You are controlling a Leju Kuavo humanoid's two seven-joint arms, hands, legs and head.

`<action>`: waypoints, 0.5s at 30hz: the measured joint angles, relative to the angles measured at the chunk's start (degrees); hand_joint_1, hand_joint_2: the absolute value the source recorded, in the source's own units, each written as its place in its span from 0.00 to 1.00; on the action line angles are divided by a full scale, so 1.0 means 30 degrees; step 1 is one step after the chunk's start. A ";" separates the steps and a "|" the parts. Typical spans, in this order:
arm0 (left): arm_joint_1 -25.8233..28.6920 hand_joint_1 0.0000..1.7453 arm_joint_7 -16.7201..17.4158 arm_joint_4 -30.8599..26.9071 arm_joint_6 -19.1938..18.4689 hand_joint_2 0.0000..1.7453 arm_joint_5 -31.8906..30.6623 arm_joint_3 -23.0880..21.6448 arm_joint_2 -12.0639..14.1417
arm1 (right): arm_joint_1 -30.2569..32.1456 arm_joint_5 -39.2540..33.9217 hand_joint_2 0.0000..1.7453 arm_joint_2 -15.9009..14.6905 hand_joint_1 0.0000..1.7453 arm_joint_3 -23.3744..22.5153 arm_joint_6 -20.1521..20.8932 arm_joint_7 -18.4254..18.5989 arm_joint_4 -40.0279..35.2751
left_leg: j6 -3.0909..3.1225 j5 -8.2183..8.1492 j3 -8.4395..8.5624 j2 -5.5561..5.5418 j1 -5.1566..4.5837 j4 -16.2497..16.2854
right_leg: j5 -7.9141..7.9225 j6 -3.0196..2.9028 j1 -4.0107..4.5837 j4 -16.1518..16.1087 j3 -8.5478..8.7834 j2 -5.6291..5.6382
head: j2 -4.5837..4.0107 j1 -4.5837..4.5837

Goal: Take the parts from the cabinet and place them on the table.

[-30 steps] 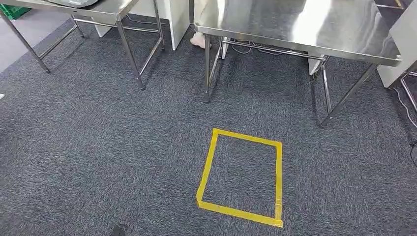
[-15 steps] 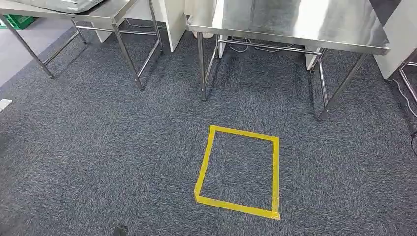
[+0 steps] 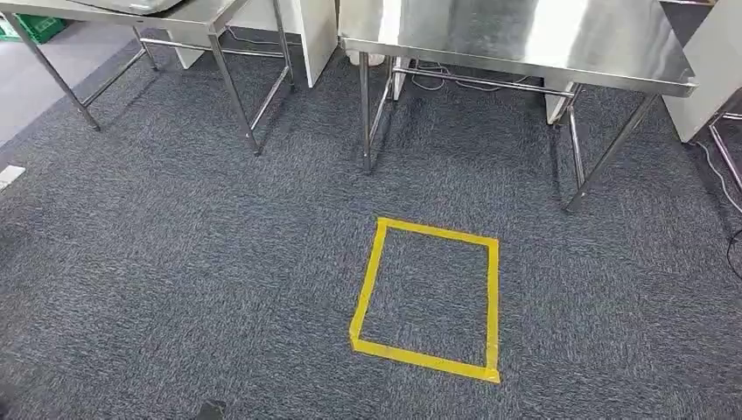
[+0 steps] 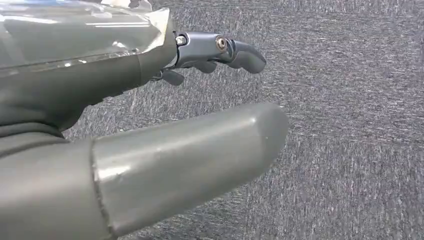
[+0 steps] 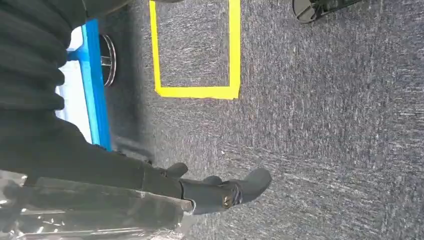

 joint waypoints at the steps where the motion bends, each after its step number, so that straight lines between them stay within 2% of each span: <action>1: 0.0000 0.00 0.0000 0.0000 0.0007 0.00 -0.0007 0.0000 -0.0015 | -0.0001 0.0007 1.00 -0.0007 0.00 0.0000 0.0000 0.0007 -0.0007 | 0.0013 0.0011 -0.0020 -0.0004 -0.0020 0.0012 | 0.0015 0.0023 0.0002 -0.0002 -0.0001 0.0000 | 0.0000 0.0000; 15: -0.0002 0.00 0.0000 0.0000 0.0000 0.00 -0.0145 0.0000 -0.0029 | -0.0004 0.0160 1.00 -0.0044 0.00 0.0168 -0.0051 0.0248 -0.0007 | 0.0082 0.0020 -0.0053 -0.0009 -0.0130 0.0048 | 0.0024 0.0061 -0.0060 -0.0006 -0.0004 -0.0001 | 0.0000 0.0000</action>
